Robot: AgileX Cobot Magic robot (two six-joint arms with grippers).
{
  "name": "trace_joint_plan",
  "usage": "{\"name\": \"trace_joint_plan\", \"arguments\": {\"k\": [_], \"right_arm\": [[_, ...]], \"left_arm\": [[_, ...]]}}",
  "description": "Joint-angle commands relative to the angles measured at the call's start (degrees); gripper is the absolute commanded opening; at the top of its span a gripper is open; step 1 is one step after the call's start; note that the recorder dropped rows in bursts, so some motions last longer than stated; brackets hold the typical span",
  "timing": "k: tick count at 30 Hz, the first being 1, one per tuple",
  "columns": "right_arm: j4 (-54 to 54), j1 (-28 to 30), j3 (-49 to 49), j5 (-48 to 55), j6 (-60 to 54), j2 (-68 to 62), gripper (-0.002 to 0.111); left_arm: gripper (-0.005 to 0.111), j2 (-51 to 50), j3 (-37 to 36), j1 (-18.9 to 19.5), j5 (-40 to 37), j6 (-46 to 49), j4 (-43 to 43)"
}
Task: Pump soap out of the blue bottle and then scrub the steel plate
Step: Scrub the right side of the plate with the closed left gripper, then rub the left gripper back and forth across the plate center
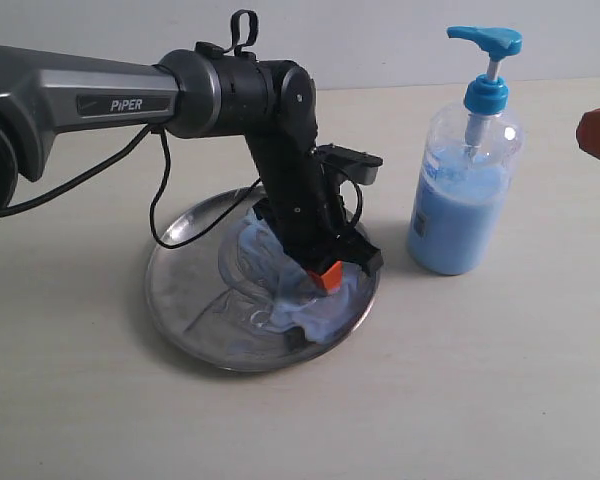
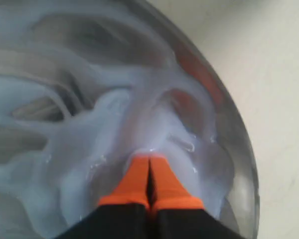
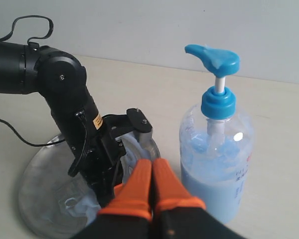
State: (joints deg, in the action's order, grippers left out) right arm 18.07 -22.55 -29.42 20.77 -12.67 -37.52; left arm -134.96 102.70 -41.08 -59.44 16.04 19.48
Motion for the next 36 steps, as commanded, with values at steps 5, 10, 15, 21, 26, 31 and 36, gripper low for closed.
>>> {"name": "trace_joint_plan", "arguments": {"k": [5,10,15,21,26,31,36], "right_arm": [[-0.02,-0.04,-0.05,0.09,-0.26,0.16,0.0],[0.08,-0.04,-0.05,0.31,-0.25,0.16,0.0],[0.08,-0.04,-0.05,0.31,-0.25,0.16,0.0],[0.08,-0.04,-0.05,0.42,-0.25,0.16,0.0],[-0.02,-0.04,-0.05,0.43,-0.25,0.16,0.0],[-0.02,-0.04,-0.05,0.43,-0.25,0.16,0.0],[0.1,-0.04,-0.05,0.43,-0.25,0.16,0.0]], "left_arm": [[0.0,-1.7,-0.09,-0.06,3.76,-5.38,-6.13],[0.0,-2.1,-0.09,-0.06,3.37,-8.23,-9.7],[0.0,-1.66,-0.09,-0.06,1.74,-11.23,-15.35],[0.0,-1.24,-0.09,-0.06,-3.69,-12.28,-19.48],[0.0,-0.78,-0.09,-0.06,-7.26,-11.81,-19.48],[0.0,-0.78,-0.09,-0.06,-10.52,-10.22,-17.55],[0.0,-0.78,-0.09,-0.06,-10.52,-7.59,-14.26]]}}
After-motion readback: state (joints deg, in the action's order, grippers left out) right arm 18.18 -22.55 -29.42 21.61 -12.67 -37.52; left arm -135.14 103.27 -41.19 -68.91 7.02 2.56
